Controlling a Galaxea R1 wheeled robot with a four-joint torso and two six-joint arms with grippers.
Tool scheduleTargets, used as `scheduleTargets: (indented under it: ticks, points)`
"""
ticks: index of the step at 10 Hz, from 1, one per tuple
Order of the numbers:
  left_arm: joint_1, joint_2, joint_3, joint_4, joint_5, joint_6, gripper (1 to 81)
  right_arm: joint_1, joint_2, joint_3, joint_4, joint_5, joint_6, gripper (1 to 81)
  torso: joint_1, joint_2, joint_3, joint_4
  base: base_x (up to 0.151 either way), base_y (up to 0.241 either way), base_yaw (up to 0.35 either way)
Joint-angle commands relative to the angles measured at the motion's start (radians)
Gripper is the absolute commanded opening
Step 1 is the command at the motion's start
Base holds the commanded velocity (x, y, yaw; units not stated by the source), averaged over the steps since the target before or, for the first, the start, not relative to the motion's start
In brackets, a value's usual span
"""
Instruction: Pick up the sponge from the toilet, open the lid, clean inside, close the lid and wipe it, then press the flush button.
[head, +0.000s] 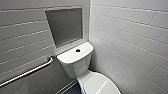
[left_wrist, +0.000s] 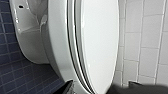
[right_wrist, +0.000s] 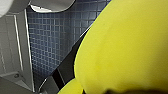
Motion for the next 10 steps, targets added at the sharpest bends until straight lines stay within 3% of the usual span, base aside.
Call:
scheduleTargets:
  ticks: [1, 5, 6, 10]
  points:
    - [-0.092, 0.021, 0.014, 0.001, 0.035, -0.004, 81.1, 0.005, -0.02, 0.006, -0.034, -0.049, 0.0, 1.0, 0.0, 0.0, 0.0, 0.0, 0.0, 0.0, 0.0]
    - [-0.103, 0.075, -0.064, 0.001, 0.041, -0.026, 81.1, 0.014, -0.01, 0.008, -0.036, -0.049, 0.0, 1.0, 0.0, 0.0, -0.114, 0.0, 0.0, 0.0, 0.0]
    - [-0.115, 0.08, -0.064, 0.001, 0.042, -0.027, 81.1, 0.018, -0.004, 0.005, -0.036, -0.052, 0.0, 1.0, 0.0, 0.0, -0.072, 0.0, 0.0, 0.0, 0.0]
    - [-0.152, 0.13, -0.101, 0.003, 0.042, -0.032, 81.1, 0.036, 0.026, -0.021, -0.034, -0.053, 0.0, 1.0, 0.001, 0.001, -0.094, 0.0, 0.0, 0.0, 0.0]
